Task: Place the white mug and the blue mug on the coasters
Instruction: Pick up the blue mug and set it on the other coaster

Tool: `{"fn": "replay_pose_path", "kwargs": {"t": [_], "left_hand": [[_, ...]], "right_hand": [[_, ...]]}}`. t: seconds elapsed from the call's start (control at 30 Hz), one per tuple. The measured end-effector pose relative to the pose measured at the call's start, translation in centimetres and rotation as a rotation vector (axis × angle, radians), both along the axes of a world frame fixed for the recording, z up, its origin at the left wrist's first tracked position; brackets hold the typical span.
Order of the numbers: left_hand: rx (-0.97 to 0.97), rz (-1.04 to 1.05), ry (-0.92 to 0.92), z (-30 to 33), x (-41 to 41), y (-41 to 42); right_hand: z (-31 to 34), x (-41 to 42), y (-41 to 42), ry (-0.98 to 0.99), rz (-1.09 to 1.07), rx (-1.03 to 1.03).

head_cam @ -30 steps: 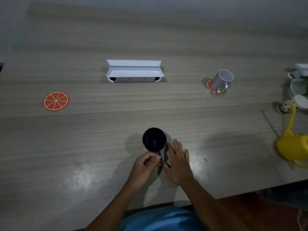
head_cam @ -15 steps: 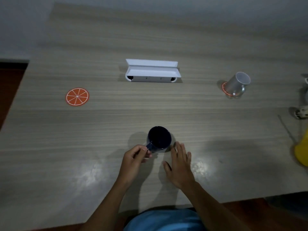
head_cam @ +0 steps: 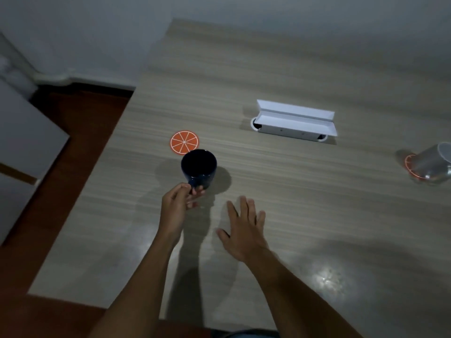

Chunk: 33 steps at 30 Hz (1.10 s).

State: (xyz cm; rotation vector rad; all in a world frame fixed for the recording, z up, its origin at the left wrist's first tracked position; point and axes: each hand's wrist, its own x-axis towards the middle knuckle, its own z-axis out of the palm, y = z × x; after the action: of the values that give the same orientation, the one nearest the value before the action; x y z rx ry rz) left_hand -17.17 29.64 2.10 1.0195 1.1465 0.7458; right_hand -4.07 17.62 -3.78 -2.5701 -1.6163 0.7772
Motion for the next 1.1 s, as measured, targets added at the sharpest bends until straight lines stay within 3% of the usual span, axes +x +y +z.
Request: {"fn": "replay_pose_path", "kwargs": {"t": [0.2, 0.53, 1.1], "left_hand": [[-0.061, 0.125, -0.05, 0.2, 0.1, 5.6], [-0.084, 0.164, -0.052, -0.2, 2.8, 12.6], [-0.047, 0.114, 0.049, -3.1, 3.8, 14.4]], "right_hand": [[-1.8, 0.5, -1.4, -0.01, 0.008, 0.061], [-1.8, 0.4, -1.4, -0.041, 0.017, 0.046], [-2.3, 0.6, -1.5, -0.033, 0.013, 0.079]]}}
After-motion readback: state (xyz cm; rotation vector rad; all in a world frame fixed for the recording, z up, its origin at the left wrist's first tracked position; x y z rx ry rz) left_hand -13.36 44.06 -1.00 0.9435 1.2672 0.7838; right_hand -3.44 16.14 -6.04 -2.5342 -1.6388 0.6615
